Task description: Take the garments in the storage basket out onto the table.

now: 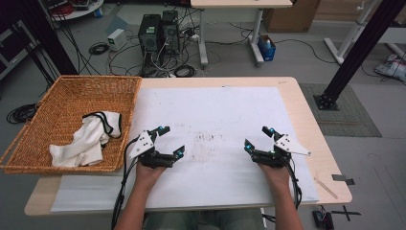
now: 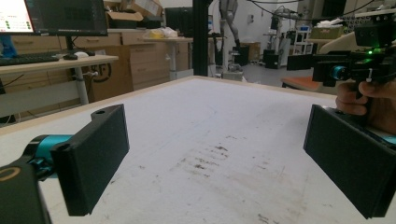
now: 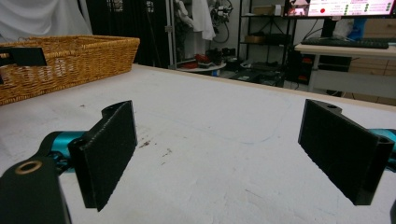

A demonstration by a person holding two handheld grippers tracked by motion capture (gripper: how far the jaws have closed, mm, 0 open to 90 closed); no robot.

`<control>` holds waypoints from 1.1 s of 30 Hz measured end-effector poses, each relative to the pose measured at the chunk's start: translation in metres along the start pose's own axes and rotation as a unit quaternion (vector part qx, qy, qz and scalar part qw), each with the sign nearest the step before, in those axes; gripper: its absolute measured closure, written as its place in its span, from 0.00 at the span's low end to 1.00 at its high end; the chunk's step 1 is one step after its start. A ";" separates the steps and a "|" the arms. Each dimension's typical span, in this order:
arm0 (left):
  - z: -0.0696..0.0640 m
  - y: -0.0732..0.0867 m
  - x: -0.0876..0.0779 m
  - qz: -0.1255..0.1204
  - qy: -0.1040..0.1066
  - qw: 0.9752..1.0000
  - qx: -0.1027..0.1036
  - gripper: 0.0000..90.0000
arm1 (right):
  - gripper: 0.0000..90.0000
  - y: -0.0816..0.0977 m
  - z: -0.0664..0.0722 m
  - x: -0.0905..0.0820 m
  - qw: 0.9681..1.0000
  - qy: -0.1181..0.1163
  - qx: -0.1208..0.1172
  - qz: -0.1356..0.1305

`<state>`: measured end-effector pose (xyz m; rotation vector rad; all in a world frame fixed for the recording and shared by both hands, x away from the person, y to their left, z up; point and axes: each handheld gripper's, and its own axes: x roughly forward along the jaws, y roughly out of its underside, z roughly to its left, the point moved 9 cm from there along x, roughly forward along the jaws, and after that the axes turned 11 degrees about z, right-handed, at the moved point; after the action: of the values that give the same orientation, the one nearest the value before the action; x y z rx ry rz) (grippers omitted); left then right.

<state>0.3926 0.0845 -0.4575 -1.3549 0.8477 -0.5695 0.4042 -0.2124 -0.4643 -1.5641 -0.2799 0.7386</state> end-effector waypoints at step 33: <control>-0.003 -0.093 -0.032 0.017 -0.018 1.000 0.017 0.07 | 0.13 0.000 0.000 0.000 1.000 0.003 0.000 0.001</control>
<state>0.3826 0.0931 -0.3598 -1.3141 0.8272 -0.5287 0.4046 -0.2125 -0.4642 -1.5670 -0.2756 0.7353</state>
